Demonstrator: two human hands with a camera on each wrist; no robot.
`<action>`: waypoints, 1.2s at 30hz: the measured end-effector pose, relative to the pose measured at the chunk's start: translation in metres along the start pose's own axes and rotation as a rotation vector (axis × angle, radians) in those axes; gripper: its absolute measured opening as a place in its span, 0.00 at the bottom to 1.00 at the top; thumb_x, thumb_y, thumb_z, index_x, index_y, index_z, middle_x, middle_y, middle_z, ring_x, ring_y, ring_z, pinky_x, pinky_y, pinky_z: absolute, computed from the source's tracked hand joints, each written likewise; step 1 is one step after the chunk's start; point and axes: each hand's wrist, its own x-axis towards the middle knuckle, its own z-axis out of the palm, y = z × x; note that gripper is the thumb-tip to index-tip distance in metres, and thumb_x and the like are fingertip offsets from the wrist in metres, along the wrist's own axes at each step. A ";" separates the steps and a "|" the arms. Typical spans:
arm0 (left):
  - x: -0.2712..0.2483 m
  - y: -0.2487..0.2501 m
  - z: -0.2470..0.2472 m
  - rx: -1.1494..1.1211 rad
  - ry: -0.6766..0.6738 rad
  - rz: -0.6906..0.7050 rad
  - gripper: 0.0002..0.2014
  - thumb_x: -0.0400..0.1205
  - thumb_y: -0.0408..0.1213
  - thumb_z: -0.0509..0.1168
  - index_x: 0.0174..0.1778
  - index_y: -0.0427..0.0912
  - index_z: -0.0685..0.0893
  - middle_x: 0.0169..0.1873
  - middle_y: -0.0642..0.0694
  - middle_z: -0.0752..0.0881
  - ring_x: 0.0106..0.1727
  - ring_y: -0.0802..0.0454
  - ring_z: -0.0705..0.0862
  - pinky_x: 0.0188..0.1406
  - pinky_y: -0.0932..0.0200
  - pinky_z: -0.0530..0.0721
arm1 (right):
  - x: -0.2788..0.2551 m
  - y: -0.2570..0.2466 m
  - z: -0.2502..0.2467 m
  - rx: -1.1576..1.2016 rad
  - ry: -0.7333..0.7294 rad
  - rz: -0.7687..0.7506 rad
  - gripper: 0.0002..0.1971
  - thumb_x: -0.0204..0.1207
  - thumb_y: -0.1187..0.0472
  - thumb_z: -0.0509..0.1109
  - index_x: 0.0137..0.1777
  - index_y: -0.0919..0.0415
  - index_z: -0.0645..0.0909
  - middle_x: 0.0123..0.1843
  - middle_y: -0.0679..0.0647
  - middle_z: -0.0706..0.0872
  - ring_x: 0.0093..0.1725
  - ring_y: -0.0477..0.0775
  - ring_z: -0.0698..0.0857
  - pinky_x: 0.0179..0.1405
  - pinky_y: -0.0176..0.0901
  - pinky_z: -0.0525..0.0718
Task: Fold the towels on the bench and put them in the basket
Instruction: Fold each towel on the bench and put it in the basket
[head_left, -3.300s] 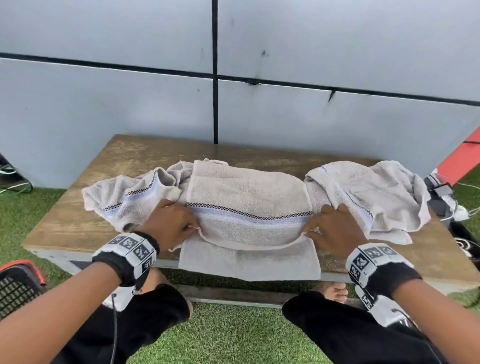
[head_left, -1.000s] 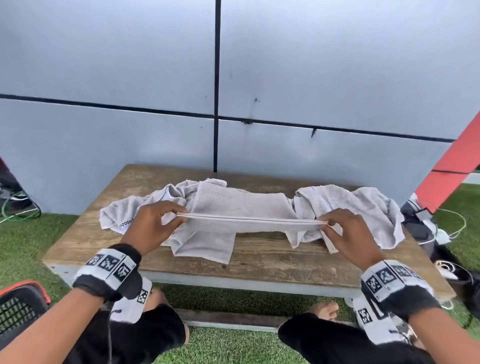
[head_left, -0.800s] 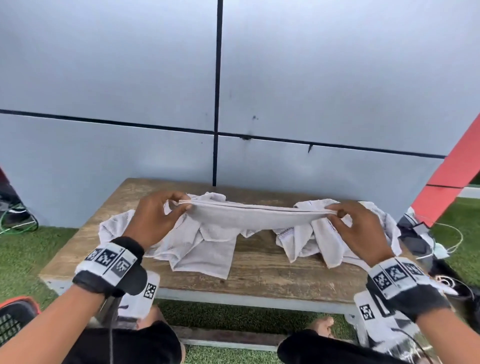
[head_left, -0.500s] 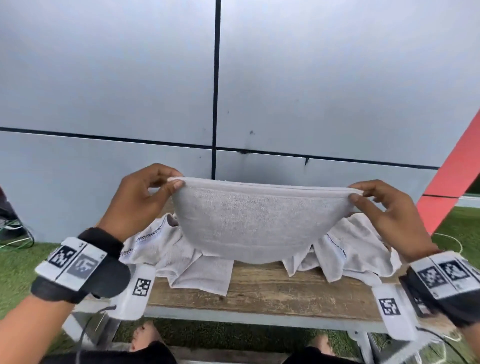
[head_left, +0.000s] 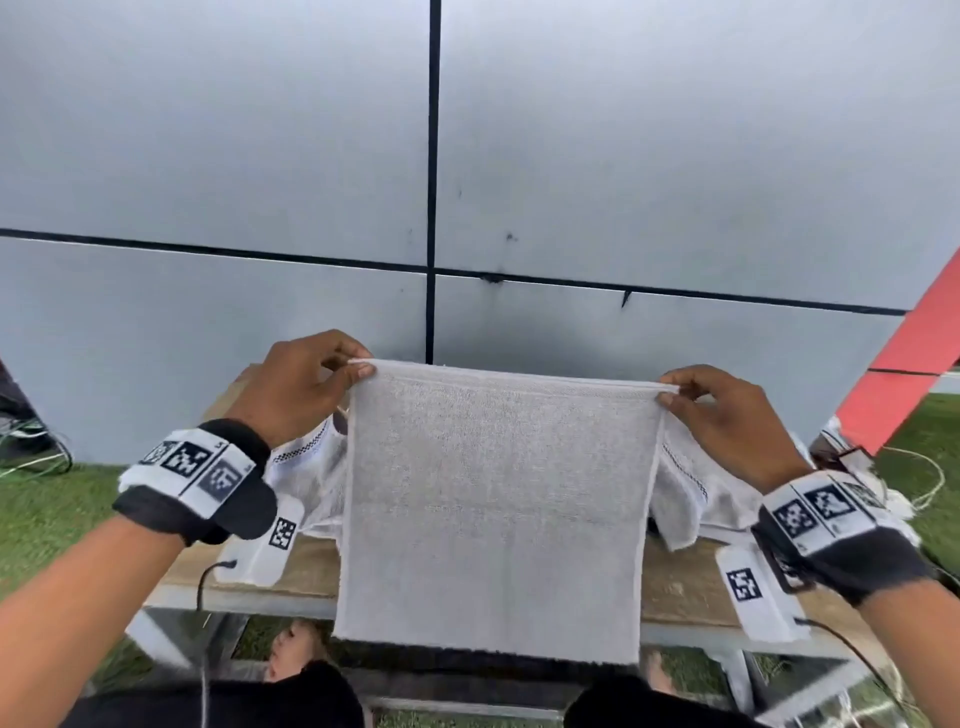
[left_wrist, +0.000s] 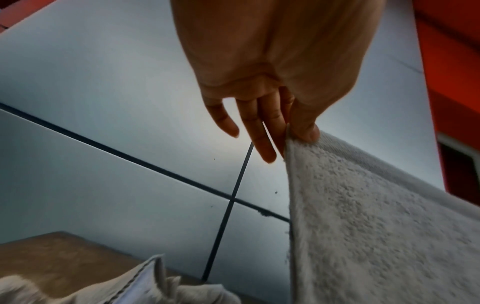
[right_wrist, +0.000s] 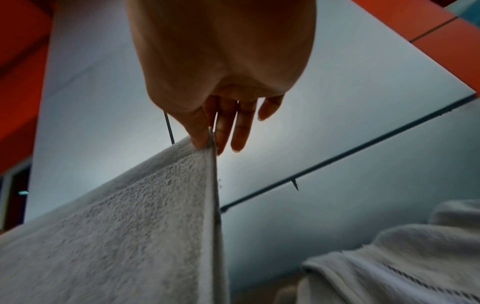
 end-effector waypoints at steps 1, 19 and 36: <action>0.002 -0.004 0.005 -0.002 -0.011 -0.010 0.06 0.78 0.38 0.70 0.40 0.55 0.82 0.41 0.56 0.87 0.39 0.57 0.88 0.32 0.75 0.81 | 0.003 0.006 0.008 -0.015 0.005 0.008 0.07 0.73 0.60 0.73 0.46 0.46 0.82 0.42 0.35 0.83 0.44 0.41 0.83 0.65 0.57 0.75; -0.130 -0.104 0.077 0.283 -0.350 0.232 0.11 0.76 0.53 0.62 0.44 0.54 0.85 0.41 0.61 0.82 0.41 0.61 0.81 0.46 0.56 0.76 | -0.090 0.086 0.080 -0.270 -0.478 -0.148 0.15 0.66 0.41 0.58 0.45 0.39 0.83 0.50 0.28 0.79 0.50 0.44 0.78 0.52 0.53 0.72; -0.154 -0.124 0.087 0.319 -0.334 0.078 0.22 0.77 0.66 0.55 0.50 0.58 0.87 0.49 0.57 0.87 0.47 0.52 0.85 0.50 0.51 0.84 | -0.127 0.087 0.096 -0.263 -0.551 0.031 0.11 0.73 0.48 0.71 0.55 0.40 0.84 0.49 0.34 0.81 0.54 0.42 0.79 0.70 0.58 0.68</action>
